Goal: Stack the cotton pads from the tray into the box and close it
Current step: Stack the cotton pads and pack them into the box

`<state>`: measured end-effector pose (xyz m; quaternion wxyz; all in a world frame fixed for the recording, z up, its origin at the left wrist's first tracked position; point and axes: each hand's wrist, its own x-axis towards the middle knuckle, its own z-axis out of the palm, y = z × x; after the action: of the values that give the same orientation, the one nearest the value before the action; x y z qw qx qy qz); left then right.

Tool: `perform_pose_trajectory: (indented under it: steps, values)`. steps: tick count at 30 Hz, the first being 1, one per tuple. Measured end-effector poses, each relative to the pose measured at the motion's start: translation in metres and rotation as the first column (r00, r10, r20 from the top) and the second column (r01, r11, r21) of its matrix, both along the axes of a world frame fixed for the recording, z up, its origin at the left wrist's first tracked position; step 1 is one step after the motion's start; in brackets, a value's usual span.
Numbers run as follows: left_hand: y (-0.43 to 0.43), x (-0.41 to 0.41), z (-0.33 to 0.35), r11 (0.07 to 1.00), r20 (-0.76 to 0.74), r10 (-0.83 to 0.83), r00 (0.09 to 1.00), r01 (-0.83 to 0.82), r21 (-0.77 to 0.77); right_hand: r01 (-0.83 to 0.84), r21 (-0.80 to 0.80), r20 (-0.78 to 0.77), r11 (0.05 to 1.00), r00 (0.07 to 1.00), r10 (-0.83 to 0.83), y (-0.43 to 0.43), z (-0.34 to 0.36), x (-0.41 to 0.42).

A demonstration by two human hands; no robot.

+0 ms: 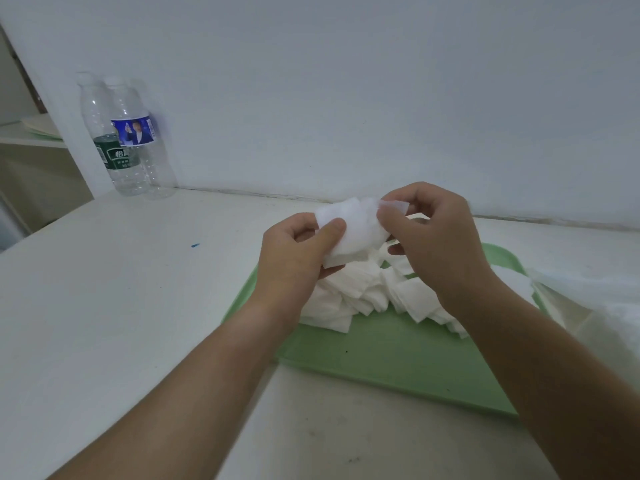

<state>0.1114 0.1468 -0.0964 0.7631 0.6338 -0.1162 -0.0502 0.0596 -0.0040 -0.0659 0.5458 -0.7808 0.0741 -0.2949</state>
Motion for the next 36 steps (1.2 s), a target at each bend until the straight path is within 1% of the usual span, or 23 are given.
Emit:
perform_pose_trajectory:
  steps: [3,6,8,10,12,15,17,19,22,26,32,36]
  values:
    - [0.001,0.003,-0.001,0.999,-0.001,0.037,0.999,-0.037,0.004,-0.026,-0.043,-0.005,0.999,1.0,0.026,-0.004,0.003,-0.001]
    - [0.002,0.006,-0.004,0.998,0.005,0.053,0.999,-0.054,0.015,-0.007,-0.083,0.025,0.997,1.0,0.009,-0.009,0.004,0.0]
    - [0.002,0.006,-0.004,0.998,0.008,0.057,0.998,-0.057,0.029,0.019,-0.061,0.054,0.998,0.998,-0.016,-0.011,0.004,0.0]
    - [0.002,0.005,-0.004,0.998,0.017,0.051,0.999,-0.052,0.045,0.007,0.032,0.075,0.999,0.997,-0.009,-0.014,0.006,0.0]
    - [0.002,0.004,-0.004,0.998,0.023,0.044,0.999,-0.045,0.038,-0.107,0.178,0.077,0.978,0.993,0.094,-0.016,0.011,-0.001]
    - [0.002,0.002,-0.003,0.999,0.052,0.027,0.998,-0.029,0.04,-0.326,0.368,0.077,0.871,0.944,0.321,-0.019,0.019,-0.005]
    - [0.002,0.0,-0.003,0.999,0.064,0.011,0.998,-0.014,0.048,-0.383,0.413,0.034,0.826,0.913,0.406,-0.018,0.021,-0.007]
    - [0.001,-0.001,-0.002,0.999,0.064,-0.001,0.998,-0.002,0.053,-0.366,0.374,-0.039,0.852,0.912,0.409,-0.017,0.019,-0.007]
    - [0.0,-0.002,0.0,0.998,0.067,-0.033,0.997,0.029,0.063,-0.308,0.273,-0.112,0.911,0.931,0.348,-0.017,0.012,-0.005]
    - [-0.001,-0.004,0.002,0.995,0.061,-0.066,0.996,0.062,0.079,-0.248,0.146,-0.142,0.958,0.953,0.268,-0.015,0.01,-0.006]
    - [-0.002,-0.006,0.004,0.995,0.041,-0.075,0.996,0.072,0.062,-0.178,0.065,-0.145,0.982,0.972,0.186,-0.013,0.009,-0.005]
    - [-0.003,-0.005,0.008,0.994,-0.007,-0.104,0.995,0.104,0.015,-0.137,-0.014,-0.155,0.99,0.979,0.133,-0.013,0.006,-0.004]
